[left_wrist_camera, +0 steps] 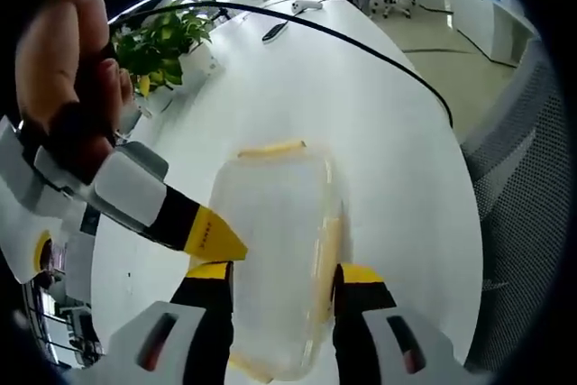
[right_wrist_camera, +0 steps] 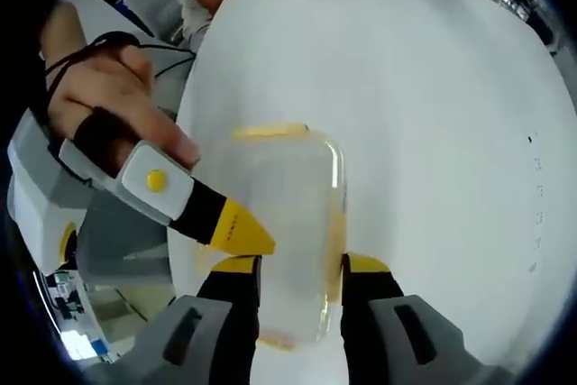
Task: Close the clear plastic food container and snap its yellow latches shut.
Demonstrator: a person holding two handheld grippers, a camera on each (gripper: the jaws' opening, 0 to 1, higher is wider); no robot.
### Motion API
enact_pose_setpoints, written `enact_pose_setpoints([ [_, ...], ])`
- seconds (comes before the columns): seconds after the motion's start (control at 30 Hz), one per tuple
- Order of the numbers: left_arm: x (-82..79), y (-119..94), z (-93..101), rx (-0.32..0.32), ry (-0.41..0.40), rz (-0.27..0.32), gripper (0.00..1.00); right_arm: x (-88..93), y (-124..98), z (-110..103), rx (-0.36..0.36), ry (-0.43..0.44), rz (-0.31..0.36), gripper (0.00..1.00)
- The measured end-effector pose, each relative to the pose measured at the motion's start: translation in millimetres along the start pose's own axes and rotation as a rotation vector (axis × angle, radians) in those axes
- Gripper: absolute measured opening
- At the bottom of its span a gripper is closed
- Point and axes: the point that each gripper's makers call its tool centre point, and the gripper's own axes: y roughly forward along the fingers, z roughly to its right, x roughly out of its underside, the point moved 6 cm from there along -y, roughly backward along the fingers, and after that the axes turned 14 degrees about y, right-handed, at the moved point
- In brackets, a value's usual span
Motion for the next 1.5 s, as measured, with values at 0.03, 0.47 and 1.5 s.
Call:
enact_pose_setpoints([
  [0.03,-0.5,0,0.7,-0.004,0.004,-0.003,0.38,-0.4,0,0,0.000,-0.001,0.000,0.31],
  [0.47,-2.3,-2,1.1,0.025,-0.050,0.027,0.43,4.4,-5,-3,0.019,0.006,0.057,0.32],
  [1.5,5.8,-16,-3.1,0.205,-0.072,0.047,0.87,45.0,-14,-26,0.150,-0.023,0.334,0.75],
])
